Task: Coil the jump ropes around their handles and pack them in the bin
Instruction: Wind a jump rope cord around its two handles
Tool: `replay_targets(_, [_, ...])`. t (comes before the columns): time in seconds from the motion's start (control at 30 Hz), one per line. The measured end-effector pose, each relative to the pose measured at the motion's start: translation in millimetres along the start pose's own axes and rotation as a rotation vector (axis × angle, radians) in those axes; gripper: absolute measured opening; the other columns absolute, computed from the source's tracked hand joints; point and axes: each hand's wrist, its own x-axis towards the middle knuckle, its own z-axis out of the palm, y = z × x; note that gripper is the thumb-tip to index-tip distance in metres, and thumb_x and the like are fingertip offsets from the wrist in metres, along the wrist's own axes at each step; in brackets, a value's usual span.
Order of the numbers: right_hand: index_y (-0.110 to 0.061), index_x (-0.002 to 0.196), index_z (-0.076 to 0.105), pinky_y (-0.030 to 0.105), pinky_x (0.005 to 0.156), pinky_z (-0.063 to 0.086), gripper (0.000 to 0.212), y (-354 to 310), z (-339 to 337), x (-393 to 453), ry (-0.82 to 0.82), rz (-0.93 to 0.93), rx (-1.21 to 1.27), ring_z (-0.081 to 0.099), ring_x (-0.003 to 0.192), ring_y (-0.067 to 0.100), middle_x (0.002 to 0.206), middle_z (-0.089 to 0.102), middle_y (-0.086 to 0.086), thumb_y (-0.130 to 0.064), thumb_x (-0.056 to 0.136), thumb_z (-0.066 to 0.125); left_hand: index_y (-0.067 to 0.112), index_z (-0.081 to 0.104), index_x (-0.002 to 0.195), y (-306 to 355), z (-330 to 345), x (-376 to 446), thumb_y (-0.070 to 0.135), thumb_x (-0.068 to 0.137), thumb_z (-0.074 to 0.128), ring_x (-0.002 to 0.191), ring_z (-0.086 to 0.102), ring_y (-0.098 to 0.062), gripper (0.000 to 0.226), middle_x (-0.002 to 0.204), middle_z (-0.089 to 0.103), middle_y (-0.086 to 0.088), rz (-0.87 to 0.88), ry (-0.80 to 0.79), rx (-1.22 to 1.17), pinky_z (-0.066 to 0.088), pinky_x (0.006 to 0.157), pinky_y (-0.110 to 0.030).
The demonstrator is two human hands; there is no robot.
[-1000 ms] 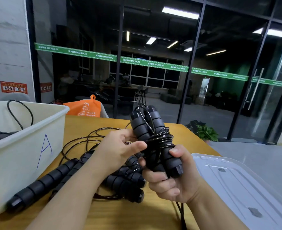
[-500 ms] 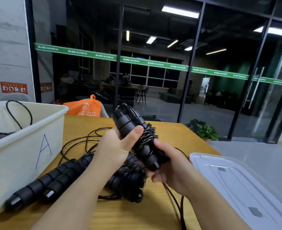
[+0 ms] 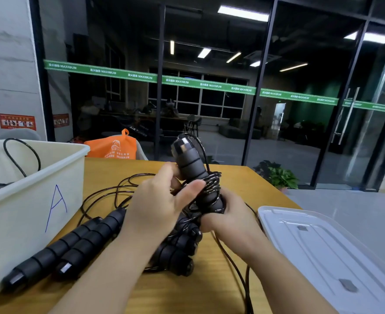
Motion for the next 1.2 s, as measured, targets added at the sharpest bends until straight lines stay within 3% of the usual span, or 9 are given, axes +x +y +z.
replay_targets(0.17, [-0.005,0.078,0.048,0.020,0.043,0.023,0.044,9,5,4,-0.212,0.061,0.463,0.034,0.050,0.016,0.068,0.040,0.012,-0.009,0.037,0.060,0.026,0.038,0.085,-10,2,3,0.093,0.047,0.050,0.056,0.045,0.000,0.079,0.072,0.051,0.010,-0.127,0.025,-0.397,0.039,0.053,-0.012])
replay_targets(0.27, [-0.006,0.093,0.046,0.014,0.039,0.022,0.059,9,5,5,-0.352,0.077,0.604,0.030,0.047,0.012,0.067,0.043,0.007,-0.015,0.036,0.058,0.022,0.037,0.089,-9,-2,7,0.091,0.041,0.058,0.056,0.049,0.000,0.087,0.079,0.050,0.005,-0.110,0.006,-0.467,0.041,0.050,-0.013])
replay_targets(0.43, [-0.004,0.092,0.050,0.015,0.039,0.016,0.049,8,2,1,-0.590,0.087,0.724,0.033,0.045,0.006,0.067,0.046,0.001,-0.018,0.046,0.054,0.028,0.039,0.097,-14,-5,7,0.096,0.033,0.054,0.068,0.057,0.003,0.095,0.090,0.057,0.010,-0.140,-0.038,-0.449,0.046,0.057,-0.015])
replay_targets(0.53, [-0.006,0.096,0.054,0.014,0.040,0.019,0.052,13,-3,4,-0.728,0.125,0.794,0.036,0.047,0.005,0.070,0.048,-0.001,-0.018,0.046,0.061,0.020,0.056,0.102,-13,-4,3,0.092,0.035,0.061,0.073,0.061,-0.021,0.099,0.087,0.061,-0.008,-0.274,-0.267,-0.589,0.052,0.067,-0.042])
replay_targets(0.67, [-0.005,0.105,0.061,0.012,0.041,0.032,0.058,23,-3,10,-0.863,0.150,0.871,0.042,0.050,0.006,0.075,0.055,0.000,-0.028,0.053,0.073,0.022,0.068,0.073,-5,-12,2,0.086,0.038,0.067,0.045,0.051,-0.011,0.073,0.054,0.056,0.003,-0.289,-0.406,-0.666,0.040,0.045,-0.016])
replay_targets(0.77, [-0.005,0.103,0.069,0.019,0.045,0.041,0.053,21,5,11,-0.684,0.185,0.833,0.052,0.053,0.013,0.080,0.065,0.009,-0.026,0.053,0.069,0.020,0.063,0.070,-4,-10,4,0.082,0.047,0.067,0.038,0.048,-0.003,0.066,0.045,0.054,0.008,-0.351,-0.263,-0.548,0.034,0.042,-0.012])
replay_targets(0.9, [-0.019,0.120,0.055,0.027,0.064,0.054,0.048,18,8,10,-0.092,0.066,0.278,0.067,0.080,0.016,0.102,0.069,0.005,-0.020,0.072,0.062,0.020,0.066,0.069,-5,-2,5,0.062,0.072,0.065,0.051,0.056,0.009,0.042,0.053,0.064,0.014,-0.456,-0.008,-0.248,0.037,0.044,-0.008])
replay_targets(1.07, [-0.040,0.136,0.023,0.020,0.090,0.049,0.088,19,26,8,0.013,-0.170,-0.301,0.052,0.109,-0.006,0.121,0.049,-0.026,-0.036,0.069,0.080,0.019,0.065,0.064,3,10,-1,0.058,0.078,0.062,0.048,0.055,0.001,0.041,0.050,0.061,0.009,-0.542,0.104,-0.156,0.035,0.045,-0.018])
replay_targets(1.2, [-0.043,0.107,0.030,0.022,0.058,0.045,0.056,12,25,7,0.294,-0.151,-0.427,0.056,0.077,0.001,0.096,0.057,-0.018,-0.043,0.073,0.074,0.026,0.055,0.065,14,17,-4,0.060,0.079,0.057,0.051,0.052,0.002,0.037,0.055,0.056,0.010,-0.369,-0.029,0.000,0.029,0.043,-0.014])
